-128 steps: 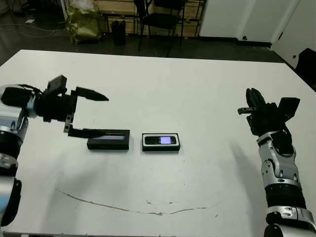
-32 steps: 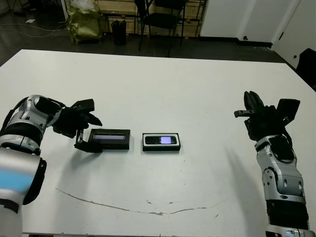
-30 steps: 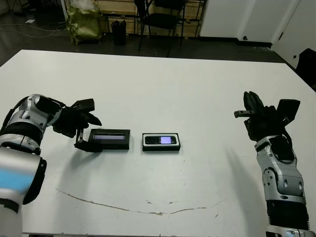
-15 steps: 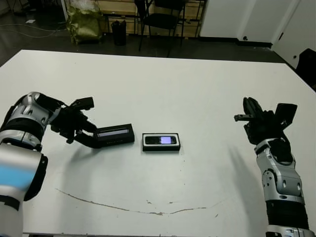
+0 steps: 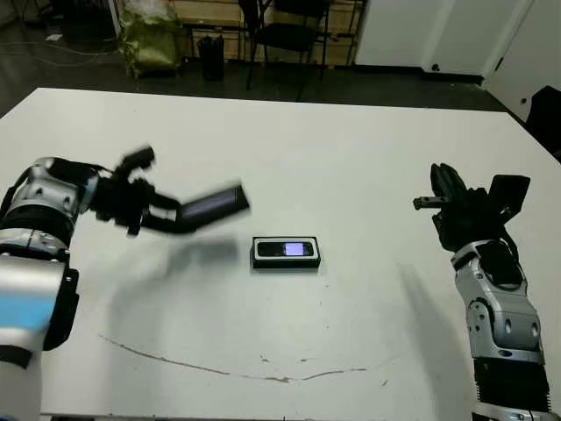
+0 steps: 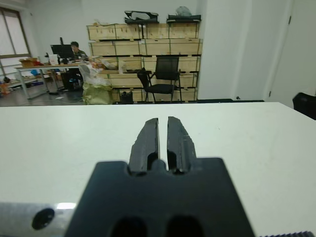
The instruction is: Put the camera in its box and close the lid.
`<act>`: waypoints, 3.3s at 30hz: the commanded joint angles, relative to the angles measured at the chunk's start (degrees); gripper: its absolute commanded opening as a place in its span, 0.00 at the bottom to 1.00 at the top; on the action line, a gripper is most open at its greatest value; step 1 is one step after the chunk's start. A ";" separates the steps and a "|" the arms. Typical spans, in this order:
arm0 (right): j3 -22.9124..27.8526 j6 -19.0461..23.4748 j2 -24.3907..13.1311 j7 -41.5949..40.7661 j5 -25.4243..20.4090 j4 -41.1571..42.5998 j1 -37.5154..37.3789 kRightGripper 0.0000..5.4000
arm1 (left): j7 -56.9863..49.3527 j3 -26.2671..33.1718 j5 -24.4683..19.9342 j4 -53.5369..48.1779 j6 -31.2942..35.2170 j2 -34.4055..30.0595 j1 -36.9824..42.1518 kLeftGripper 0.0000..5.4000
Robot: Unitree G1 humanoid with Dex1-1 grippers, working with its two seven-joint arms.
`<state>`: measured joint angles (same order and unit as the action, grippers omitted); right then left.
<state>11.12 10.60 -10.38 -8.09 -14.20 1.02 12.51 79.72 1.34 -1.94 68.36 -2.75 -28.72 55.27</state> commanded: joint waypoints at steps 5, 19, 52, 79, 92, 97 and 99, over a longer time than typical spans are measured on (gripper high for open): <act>-1.04 2.08 0.38 0.76 0.76 1.41 -1.17 0.00 | -13.34 2.51 -6.44 -31.87 17.78 0.63 -13.43 0.44; -2.13 1.20 1.16 1.24 2.50 -2.83 -1.01 0.00 | -15.62 -10.91 -5.57 -59.51 37.60 -5.58 -14.69 0.44; -1.93 -3.48 3.41 1.26 2.81 -9.86 -0.73 0.00 | 10.45 -28.19 4.94 -20.32 25.79 6.87 5.91 0.44; -1.18 -8.50 4.15 -2.21 0.79 -12.76 -1.61 0.00 | -1.31 -31.71 10.50 -29.71 33.69 10.85 2.85 0.44; -1.50 -7.98 4.22 -1.75 0.82 -11.98 -1.72 0.00 | -0.74 -33.31 11.89 -31.09 27.58 10.21 1.79 0.44; -1.44 -7.22 4.33 -1.41 0.50 -11.59 -1.81 0.00 | -0.53 -33.34 12.10 -32.39 26.35 9.84 0.95 0.44; -1.58 -7.74 4.24 -1.47 0.80 -11.76 -1.88 0.00 | -0.32 -33.50 12.23 -32.64 26.30 9.79 0.67 0.44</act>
<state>9.40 2.21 -6.24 -9.84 -13.55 -10.57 11.47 79.15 -31.72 9.74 35.96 23.75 -18.14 56.96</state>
